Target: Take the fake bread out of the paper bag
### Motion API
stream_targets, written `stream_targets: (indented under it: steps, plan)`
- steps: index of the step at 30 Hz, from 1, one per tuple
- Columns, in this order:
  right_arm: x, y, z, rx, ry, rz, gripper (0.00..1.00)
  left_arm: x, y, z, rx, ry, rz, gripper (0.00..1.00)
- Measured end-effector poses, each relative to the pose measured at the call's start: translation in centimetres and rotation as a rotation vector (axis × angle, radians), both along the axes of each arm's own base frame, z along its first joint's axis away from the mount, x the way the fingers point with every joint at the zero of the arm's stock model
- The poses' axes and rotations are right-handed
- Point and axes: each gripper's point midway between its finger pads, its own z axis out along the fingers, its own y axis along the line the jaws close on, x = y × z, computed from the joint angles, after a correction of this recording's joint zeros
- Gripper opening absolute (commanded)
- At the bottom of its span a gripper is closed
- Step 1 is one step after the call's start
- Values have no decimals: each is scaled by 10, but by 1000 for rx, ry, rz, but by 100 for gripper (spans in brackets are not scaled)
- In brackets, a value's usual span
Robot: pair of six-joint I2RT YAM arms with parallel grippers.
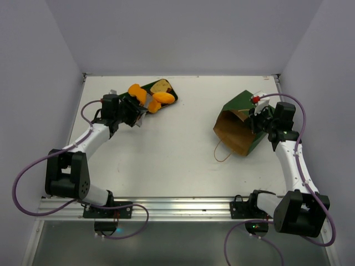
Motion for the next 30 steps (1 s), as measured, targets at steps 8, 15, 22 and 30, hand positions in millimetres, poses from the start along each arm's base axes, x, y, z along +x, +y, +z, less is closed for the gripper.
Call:
stream_targets:
  steps: [8,15,22,30]
  plan:
    - [0,0,0,0,-1,0,0,-1,4,-1,10,-4,-1,57]
    - [0,0,1,0,-2,0,0,-9,9,-10,18,20,0,57]
    - [0,0,1,0,-2,0,0,-11,13,-6,30,7,-8,55]
    - [0,0,1,0,-2,0,0,-23,12,31,49,-100,-56,45]
